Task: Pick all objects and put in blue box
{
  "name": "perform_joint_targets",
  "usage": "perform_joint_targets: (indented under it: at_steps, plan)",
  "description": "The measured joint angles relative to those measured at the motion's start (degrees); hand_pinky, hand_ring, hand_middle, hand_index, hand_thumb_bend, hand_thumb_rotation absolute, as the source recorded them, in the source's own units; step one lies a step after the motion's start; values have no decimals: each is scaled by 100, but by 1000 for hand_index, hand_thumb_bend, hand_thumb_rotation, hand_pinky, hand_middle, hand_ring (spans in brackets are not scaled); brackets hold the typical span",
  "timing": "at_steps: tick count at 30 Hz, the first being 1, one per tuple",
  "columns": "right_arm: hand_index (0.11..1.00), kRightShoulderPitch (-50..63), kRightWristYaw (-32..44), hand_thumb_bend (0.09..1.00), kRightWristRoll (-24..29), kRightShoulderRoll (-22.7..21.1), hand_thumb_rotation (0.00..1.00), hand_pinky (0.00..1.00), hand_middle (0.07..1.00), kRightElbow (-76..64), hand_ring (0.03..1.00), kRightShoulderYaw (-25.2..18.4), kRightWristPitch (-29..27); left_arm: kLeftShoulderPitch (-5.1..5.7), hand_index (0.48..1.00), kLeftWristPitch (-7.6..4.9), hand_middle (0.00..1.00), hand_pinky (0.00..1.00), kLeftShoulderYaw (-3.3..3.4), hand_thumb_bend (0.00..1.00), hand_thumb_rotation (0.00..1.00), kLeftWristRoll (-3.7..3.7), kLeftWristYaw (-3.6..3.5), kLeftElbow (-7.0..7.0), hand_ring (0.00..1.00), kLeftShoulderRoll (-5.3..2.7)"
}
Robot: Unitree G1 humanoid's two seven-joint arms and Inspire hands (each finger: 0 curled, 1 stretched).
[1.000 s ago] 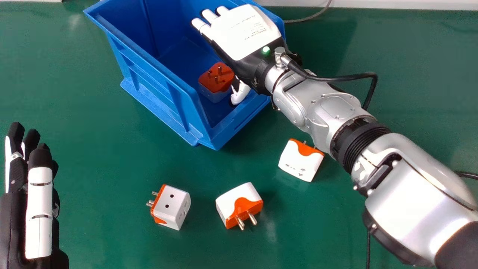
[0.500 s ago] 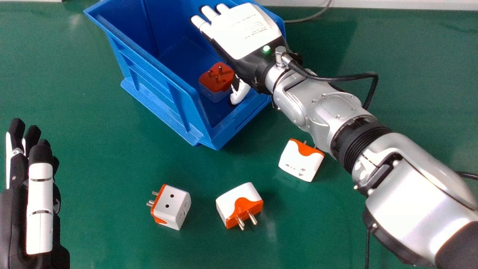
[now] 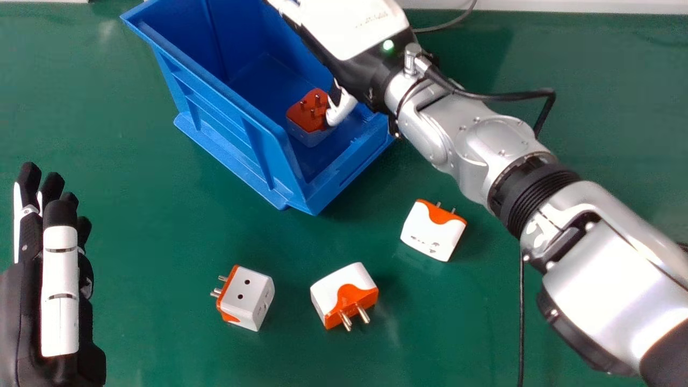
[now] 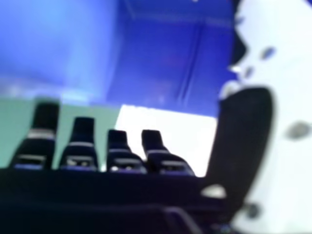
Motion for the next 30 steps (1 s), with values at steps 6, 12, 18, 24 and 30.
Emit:
perform_joint_targets:
  at_steps: [6, 12, 18, 24, 30]
  plan:
    - [889, 728, 8, 756, -51, -846, 58, 749, 925, -2142, 877, -265, -41, -49, 1000, 8, 1000, 1000, 49, 519, 1000, -6, -14, 60, 1000, 28]
    - [870, 1981, 428, 751, -57, -1587, 49, 726, 913, -4295, 872, -772, 106, -92, 1000, 8, 1000, 1000, 47, 508, 1000, -93, -73, 130, 1000, 82]
    - [839, 3519, 747, 781, -59, -1971, 51, 664, 869, -6410, 825, -1539, 399, -85, 1000, 22, 1000, 1000, 39, 492, 1000, -95, -82, 141, 1000, 111]
    - [842, 5111, 851, 770, -87, -1810, 57, 683, 877, -7988, 840, -1989, 651, -31, 1000, 22, 1000, 1000, 37, 485, 1000, -102, -125, 142, 1000, 146]
    - [875, 6351, 834, 706, -260, -1470, 86, 743, 916, -8809, 883, -2229, 820, 128, 1000, 20, 1000, 1000, 32, 476, 1000, -130, -130, 106, 1000, 140]
